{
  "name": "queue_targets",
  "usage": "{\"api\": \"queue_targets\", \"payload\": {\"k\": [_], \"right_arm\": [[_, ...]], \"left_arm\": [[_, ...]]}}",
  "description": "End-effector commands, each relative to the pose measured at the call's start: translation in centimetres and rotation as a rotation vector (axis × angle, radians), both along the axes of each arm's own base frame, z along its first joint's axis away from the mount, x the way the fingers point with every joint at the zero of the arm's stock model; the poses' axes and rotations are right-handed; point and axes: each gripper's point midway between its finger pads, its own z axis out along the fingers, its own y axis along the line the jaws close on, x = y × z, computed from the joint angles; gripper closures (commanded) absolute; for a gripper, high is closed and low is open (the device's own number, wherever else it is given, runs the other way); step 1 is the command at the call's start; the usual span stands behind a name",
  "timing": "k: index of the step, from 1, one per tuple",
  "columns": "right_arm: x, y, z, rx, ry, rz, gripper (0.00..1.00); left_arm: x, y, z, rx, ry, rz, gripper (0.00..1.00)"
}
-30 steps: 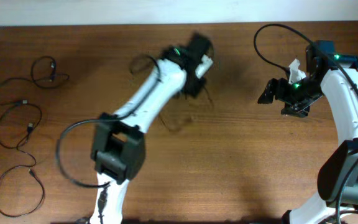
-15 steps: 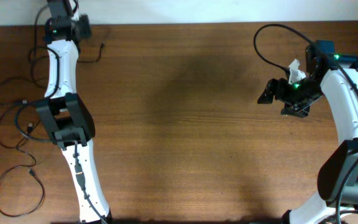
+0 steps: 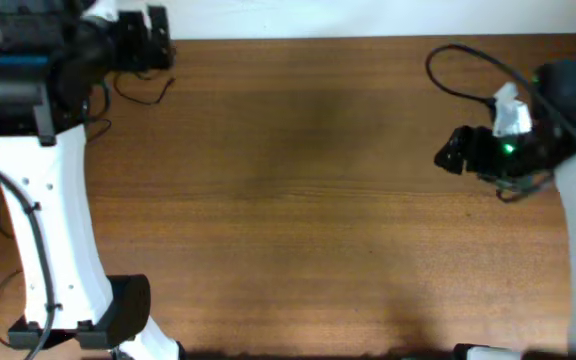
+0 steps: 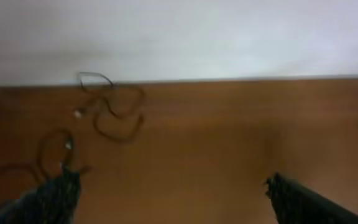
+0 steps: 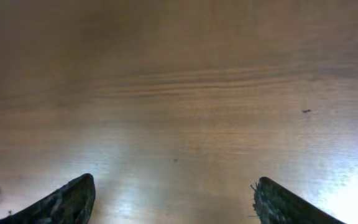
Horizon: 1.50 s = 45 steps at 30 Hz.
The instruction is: Untangle cables
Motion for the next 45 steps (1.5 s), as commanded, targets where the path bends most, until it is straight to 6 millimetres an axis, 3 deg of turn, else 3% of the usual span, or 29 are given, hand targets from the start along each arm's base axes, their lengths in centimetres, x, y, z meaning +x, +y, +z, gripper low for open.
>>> {"api": "queue_targets", "payload": {"k": [1, 2, 3, 7, 15, 19, 22, 27, 31, 36, 39, 45], "right_arm": [[-3.7, 0.1, 3.8, -0.027, -0.088, -0.005, 0.17], [-6.1, 0.4, 5.2, -0.031, -0.115, -0.005, 0.16], [-7.3, 0.6, 5.7, -0.03, -0.125, -0.005, 0.01], [-8.5, 0.8, 6.5, -0.032, -0.155, -0.005, 0.01], [-7.3, -0.2, 8.3, -0.115, -0.299, -0.028, 0.01], [-5.0, -1.7, 9.1, -0.199, -0.533, -0.079, 0.01], [-3.8, -1.8, 7.9, -0.221, -0.76, -0.089, 0.01], [-4.8, -1.8, 1.7, -0.241, -1.008, -0.11, 0.01], [-6.1, -1.3, -4.2, -0.241, -1.096, -0.108, 0.01], [-6.6, -0.9, -8.1, -0.226, -1.098, -0.099, 0.01], [-6.7, -0.9, -9.3, -0.227, -1.091, -0.098, 0.01], [-6.8, -0.9, -8.0, -0.232, -1.147, -0.101, 0.01]], "left_arm": [[-2.1, -1.4, -2.4, -0.003, 0.127, -0.033, 0.01], [-3.4, -1.3, -3.6, 0.0, 0.201, -0.032, 0.01], [-3.9, -1.3, -4.0, 0.001, 0.227, -0.032, 0.01], [-4.8, -1.2, -4.7, 0.003, 0.272, -0.032, 0.01], [-4.9, -1.2, -4.8, 0.003, 0.277, -0.032, 0.01], [-4.9, -1.2, -4.8, 0.003, 0.278, -0.032, 0.01], [-4.9, -1.2, -4.8, 0.003, 0.278, -0.032, 0.01], [-5.0, -1.2, -4.8, 0.003, 0.281, -0.032, 0.01], [-4.9, -1.2, -4.8, 0.003, 0.28, -0.032, 0.01], [-4.9, -1.2, -4.8, 0.003, 0.28, -0.032, 0.01], [-4.9, -1.2, -4.8, 0.003, 0.28, -0.032, 0.01], [-5.0, -1.2, -4.8, 0.003, 0.281, -0.032, 0.01]]}}
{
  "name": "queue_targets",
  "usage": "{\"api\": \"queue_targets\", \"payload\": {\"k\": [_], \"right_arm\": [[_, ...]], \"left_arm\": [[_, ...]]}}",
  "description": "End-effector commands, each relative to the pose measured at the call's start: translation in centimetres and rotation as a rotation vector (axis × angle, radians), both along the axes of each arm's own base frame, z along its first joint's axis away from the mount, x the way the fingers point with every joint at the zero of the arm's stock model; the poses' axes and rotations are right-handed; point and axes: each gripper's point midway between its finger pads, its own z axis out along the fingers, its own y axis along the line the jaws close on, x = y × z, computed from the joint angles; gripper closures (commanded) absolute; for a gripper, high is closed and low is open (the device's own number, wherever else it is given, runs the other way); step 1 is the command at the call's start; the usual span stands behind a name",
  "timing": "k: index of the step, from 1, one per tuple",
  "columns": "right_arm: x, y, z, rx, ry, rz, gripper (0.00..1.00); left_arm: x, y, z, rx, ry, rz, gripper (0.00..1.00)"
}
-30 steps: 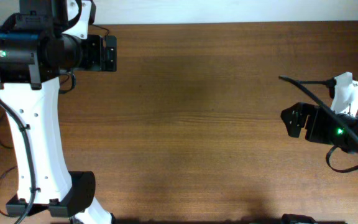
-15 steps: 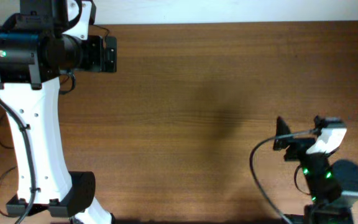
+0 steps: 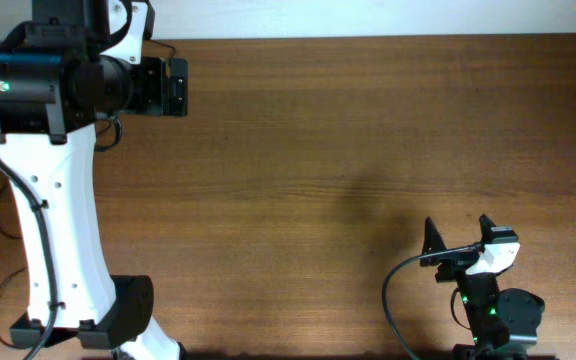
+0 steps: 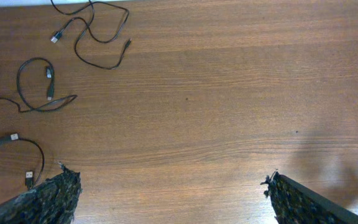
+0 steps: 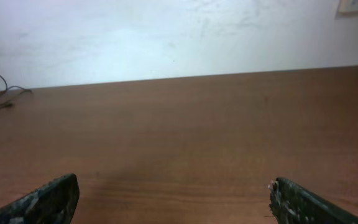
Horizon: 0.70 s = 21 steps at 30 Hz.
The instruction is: Untangle cables
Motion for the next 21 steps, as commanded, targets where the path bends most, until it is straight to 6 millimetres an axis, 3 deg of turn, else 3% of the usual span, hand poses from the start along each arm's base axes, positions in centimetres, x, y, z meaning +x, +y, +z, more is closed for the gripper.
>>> {"api": "queue_targets", "payload": {"k": [1, 21], "right_arm": [[-0.07, 0.01, 0.39, -0.001, -0.033, -0.003, 0.01], [-0.07, 0.02, 0.39, -0.001, -0.033, -0.003, 0.01]], "left_arm": [[-0.08, -0.15, 0.13, -0.007, -0.004, 0.0, 0.01], [-0.52, -0.01, -0.1, 0.001, 0.013, 0.004, 0.01]]}}
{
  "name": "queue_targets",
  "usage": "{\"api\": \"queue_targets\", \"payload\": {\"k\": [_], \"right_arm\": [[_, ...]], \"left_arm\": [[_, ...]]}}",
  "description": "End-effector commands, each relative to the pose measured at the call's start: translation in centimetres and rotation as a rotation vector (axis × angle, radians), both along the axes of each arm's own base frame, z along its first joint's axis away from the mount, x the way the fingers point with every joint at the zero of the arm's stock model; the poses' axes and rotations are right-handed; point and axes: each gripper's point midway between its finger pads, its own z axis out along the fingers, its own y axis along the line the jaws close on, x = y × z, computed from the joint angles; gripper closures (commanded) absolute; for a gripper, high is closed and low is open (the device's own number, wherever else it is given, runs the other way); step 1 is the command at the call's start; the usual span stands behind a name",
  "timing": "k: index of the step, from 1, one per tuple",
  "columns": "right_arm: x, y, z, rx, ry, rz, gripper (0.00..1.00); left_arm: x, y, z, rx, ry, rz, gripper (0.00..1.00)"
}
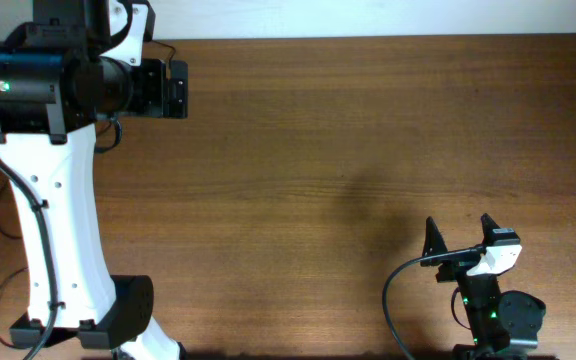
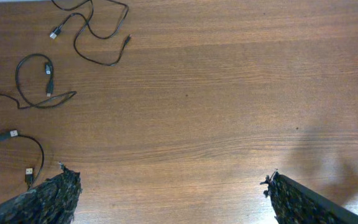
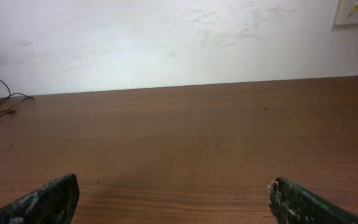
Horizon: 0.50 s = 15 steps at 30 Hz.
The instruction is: Untangle cables
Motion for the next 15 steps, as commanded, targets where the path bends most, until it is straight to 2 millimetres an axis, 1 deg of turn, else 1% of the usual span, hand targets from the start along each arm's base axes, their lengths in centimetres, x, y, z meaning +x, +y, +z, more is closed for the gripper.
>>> {"api": "queue_targets", "payload": {"k": [1, 3, 4, 6, 7, 8, 10, 12, 15], "right_arm": [[0.0, 0.0, -0.2, 0.002, -0.005, -0.002, 0.01], [0.0, 0.0, -0.2, 0.002, -0.005, -0.002, 0.01], [0.0, 0.0, -0.2, 0.002, -0.005, -0.002, 0.01], [0.0, 0.0, -0.2, 0.002, -0.005, -0.002, 0.01], [0.0, 0.0, -0.2, 0.002, -0.005, -0.002, 0.01], [0.0, 0.0, -0.1, 0.002, -0.005, -0.002, 0.01], [0.0, 0.0, -0.2, 0.002, -0.005, -0.002, 0.01], [0.0, 0.0, -0.1, 0.002, -0.005, -0.002, 0.01], [0.0, 0.0, -0.2, 0.002, -0.005, -0.002, 0.01]], "left_arm": [[-0.4, 0.0, 0.4, -0.002, -0.014, 0.004, 0.01], [-0.5, 0.0, 0.5, -0.004, -0.048, 0.004, 0.01], [-0.7, -0.1, 0.0, -0.009, -0.065, 0.001, 0.01], [-1.0, -0.4, -1.7, -0.024, -0.116, -0.009, 0.01], [-1.7, -0.4, -3.0, -0.03, -0.146, -0.013, 0.01], [-2.9, -0.3, -4.9, -0.024, -0.172, -0.017, 0.01], [-4.8, -0.2, -7.2, -0.003, -0.22, -0.045, 0.01], [-6.4, -0.1, -9.5, -0.006, -0.351, -0.047, 0.0], [-8.3, -0.1, -13.0, -0.012, -0.507, -0.048, 0.01]]}}
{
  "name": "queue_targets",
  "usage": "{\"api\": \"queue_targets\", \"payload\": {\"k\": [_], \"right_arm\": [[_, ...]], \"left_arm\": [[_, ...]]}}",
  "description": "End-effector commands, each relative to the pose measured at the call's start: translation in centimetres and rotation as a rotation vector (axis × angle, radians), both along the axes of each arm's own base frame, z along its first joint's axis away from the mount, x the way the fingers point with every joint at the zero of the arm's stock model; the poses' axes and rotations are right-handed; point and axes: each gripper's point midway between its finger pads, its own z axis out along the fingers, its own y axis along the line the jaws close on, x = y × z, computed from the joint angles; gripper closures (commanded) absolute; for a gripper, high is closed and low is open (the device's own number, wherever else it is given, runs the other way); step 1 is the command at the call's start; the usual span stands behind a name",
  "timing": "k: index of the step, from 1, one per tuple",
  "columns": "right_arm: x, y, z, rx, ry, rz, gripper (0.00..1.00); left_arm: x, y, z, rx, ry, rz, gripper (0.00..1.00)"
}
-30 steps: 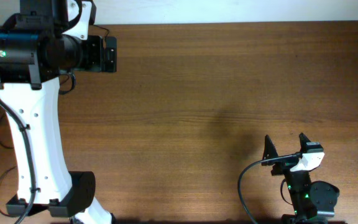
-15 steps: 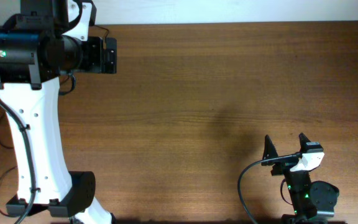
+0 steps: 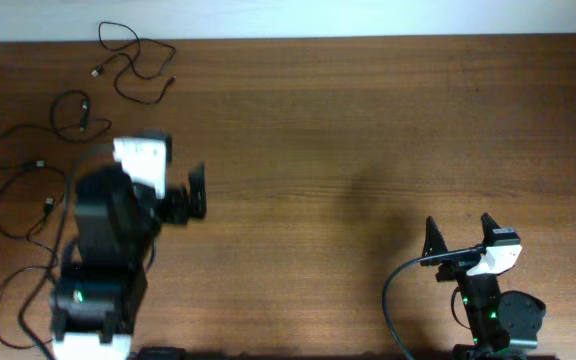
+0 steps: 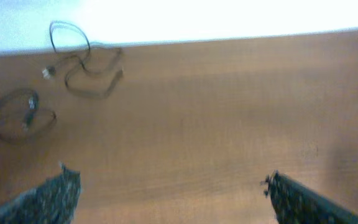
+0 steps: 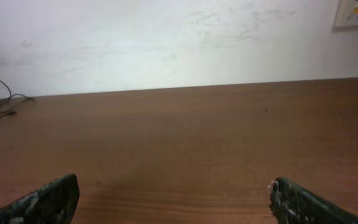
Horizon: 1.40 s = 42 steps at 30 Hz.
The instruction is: Untangle cables
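Observation:
Several thin black cables lie apart at the table's left. One winding cable [image 3: 133, 62] is at the back edge, a small loop [image 3: 72, 110] sits below it, and a longer cable [image 3: 23, 185] runs toward the front. The left wrist view shows the winding cable [image 4: 82, 62] and the loop [image 4: 18, 116], blurred. My left gripper [image 3: 196, 193] is open and empty, to the right of the cables. At the front right my right gripper [image 3: 458, 232] is open and empty; its view shows only a cable end at the far left edge.
A brown wooden table [image 3: 368, 130] backs onto a white wall [image 5: 179, 43]. My left arm's base [image 3: 88, 300] stands at the front left and the right arm's base [image 3: 498, 315] at the front right. Another thin wire [image 3: 8, 300] trails beside the left base.
My left arm has moved from the back left corner to the front left, leaving the cables uncovered in the overhead view. Its gripper stays open. The right arm has not moved.
At first my left gripper was low at the back left corner by the cables, and my right arm was at the back right. Then the right arm was folded at the front right, with the left gripper above the spread cables. Now the left arm has drawn back too.

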Motion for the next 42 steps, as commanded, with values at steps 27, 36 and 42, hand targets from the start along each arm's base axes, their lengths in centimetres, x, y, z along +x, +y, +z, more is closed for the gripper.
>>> {"api": "queue_targets", "payload": {"k": [27, 36, 42], "right_arm": [[0.0, 0.0, -0.2, 0.003, 0.001, -0.003, 0.01], [0.0, 0.0, -0.2, 0.003, 0.001, -0.003, 0.01], [0.0, 0.0, -0.2, 0.003, 0.001, -0.003, 0.01]], "left_arm": [[-5.5, 0.1, -10.7, 0.081, -0.465, -0.04, 0.01], [-5.5, 0.1, -10.7, 0.081, -0.465, -0.04, 0.01], [-5.5, 0.1, -10.7, 0.081, -0.465, -0.04, 0.01]]}}
